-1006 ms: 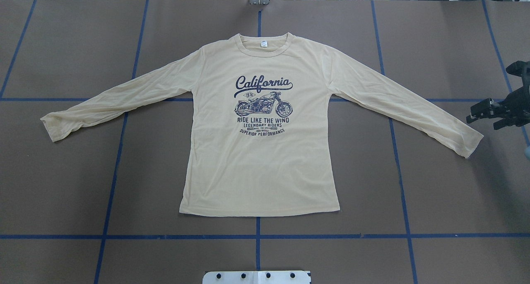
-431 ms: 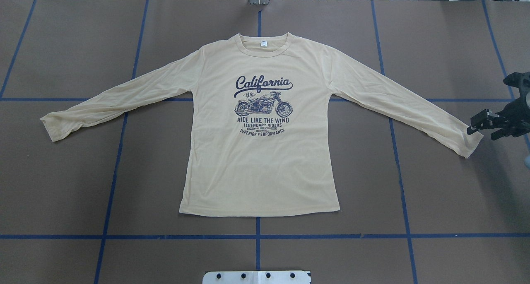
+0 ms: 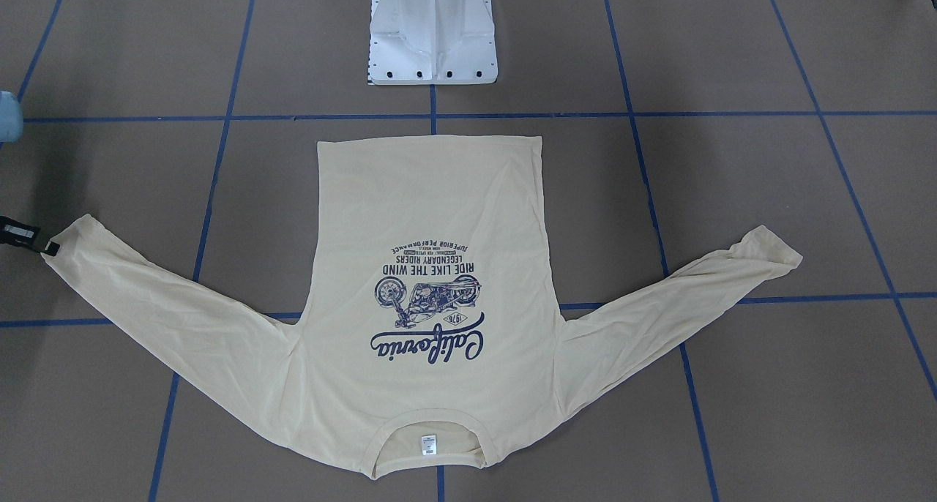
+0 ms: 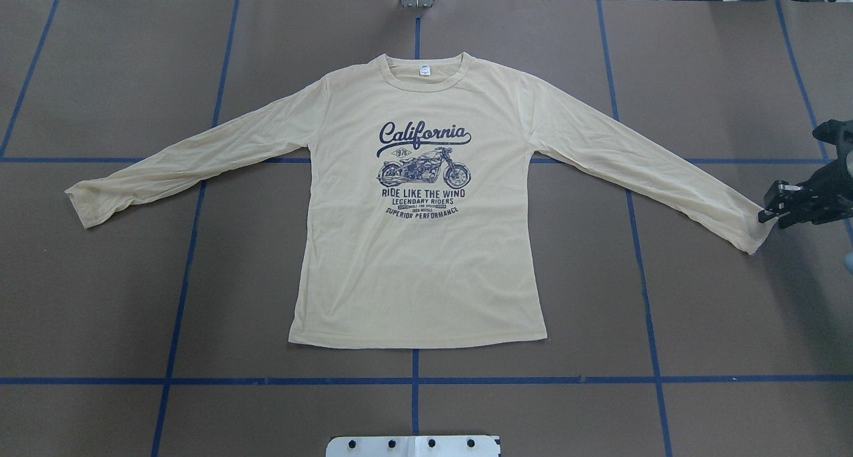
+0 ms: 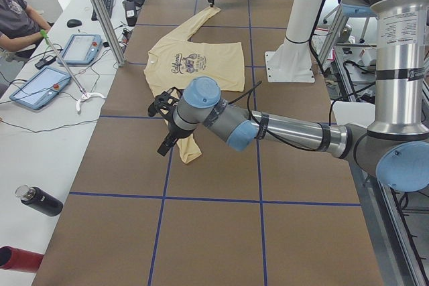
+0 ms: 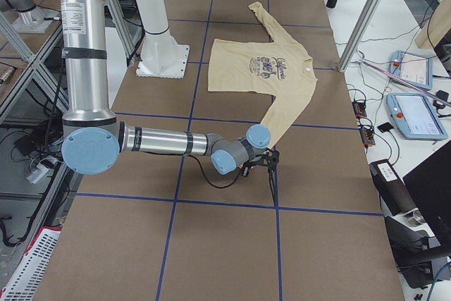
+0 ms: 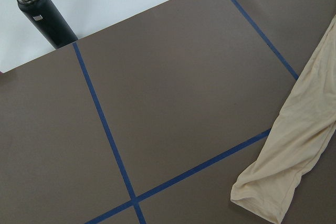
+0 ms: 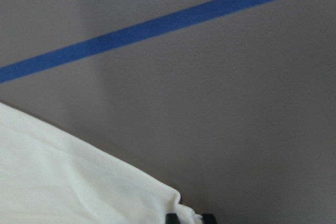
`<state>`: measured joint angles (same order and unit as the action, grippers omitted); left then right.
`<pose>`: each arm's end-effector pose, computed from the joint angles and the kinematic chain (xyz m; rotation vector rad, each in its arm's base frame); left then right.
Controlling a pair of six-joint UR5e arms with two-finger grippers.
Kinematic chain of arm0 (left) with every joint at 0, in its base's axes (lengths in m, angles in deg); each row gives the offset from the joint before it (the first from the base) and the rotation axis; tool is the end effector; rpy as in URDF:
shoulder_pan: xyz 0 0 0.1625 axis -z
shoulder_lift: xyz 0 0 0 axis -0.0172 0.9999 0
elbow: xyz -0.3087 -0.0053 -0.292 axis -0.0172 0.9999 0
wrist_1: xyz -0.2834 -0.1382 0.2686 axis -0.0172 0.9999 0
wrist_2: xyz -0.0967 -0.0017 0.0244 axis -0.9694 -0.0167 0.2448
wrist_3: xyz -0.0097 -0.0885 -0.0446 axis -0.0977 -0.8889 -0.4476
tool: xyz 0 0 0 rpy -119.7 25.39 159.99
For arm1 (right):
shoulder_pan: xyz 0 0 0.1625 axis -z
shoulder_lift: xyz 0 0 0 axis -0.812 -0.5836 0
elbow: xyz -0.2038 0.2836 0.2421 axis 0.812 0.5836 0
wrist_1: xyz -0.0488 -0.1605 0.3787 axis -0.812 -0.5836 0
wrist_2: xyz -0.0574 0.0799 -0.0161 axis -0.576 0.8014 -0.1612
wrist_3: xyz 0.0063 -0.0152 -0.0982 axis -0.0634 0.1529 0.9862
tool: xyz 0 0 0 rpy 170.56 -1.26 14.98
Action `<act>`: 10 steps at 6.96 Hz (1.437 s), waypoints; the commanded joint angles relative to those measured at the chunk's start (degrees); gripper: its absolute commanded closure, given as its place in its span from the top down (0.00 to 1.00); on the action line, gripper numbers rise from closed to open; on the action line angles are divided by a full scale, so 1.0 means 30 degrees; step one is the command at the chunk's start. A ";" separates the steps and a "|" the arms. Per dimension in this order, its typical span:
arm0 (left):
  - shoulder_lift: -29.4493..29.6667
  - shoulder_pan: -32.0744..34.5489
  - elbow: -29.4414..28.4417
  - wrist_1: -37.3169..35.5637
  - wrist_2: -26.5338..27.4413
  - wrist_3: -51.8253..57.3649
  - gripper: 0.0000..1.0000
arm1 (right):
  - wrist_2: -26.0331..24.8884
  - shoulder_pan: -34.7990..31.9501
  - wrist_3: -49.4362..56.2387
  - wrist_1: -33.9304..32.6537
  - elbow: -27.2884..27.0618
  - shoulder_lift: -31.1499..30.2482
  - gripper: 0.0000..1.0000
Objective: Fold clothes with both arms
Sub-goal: 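Grasp the sleeve cuff with the right gripper and fold it across the chest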
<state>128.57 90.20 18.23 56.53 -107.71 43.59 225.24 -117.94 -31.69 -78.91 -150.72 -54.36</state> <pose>-0.0562 -0.4730 0.5126 0.6016 0.7738 0.2405 -0.1743 -0.4870 0.6620 -0.1752 -0.9070 0.2281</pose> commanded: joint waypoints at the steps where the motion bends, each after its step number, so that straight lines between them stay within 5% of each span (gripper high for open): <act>1: 0.0000 0.0000 -0.0087 0.0042 0.0010 -0.0138 1.00 | 0.1154 -0.0546 -0.0246 -0.0294 -0.1348 0.0341 0.00; 4: 0.0029 0.0000 -0.0117 0.0100 -0.0020 -0.0138 1.00 | 0.1690 0.0286 -0.6777 -0.4328 -0.4402 0.6114 0.00; 5: 0.0029 0.0000 -0.0146 0.0101 -0.0020 -0.0138 1.00 | -0.0285 0.2474 -1.0204 -0.4716 -0.4086 0.9072 0.00; 6: 0.0029 -0.0029 -0.0147 0.0101 -0.0020 -0.0109 1.00 | -0.3379 0.4149 -1.2297 -0.5735 -0.3009 1.2292 0.00; 8: 0.0058 -0.0030 -0.0205 0.0100 -0.0049 -0.0079 1.00 | -0.5017 0.5421 -1.3195 -0.5863 0.0443 1.7050 0.00; 10: 0.0059 -0.0030 -0.0176 0.0072 -0.0078 -0.0079 1.00 | -0.8779 0.7638 -1.3459 -0.5688 0.5617 2.2407 0.00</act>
<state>128.73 90.11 17.67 56.80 -107.91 43.35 205.83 -99.38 -71.32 -96.26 -143.20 3.35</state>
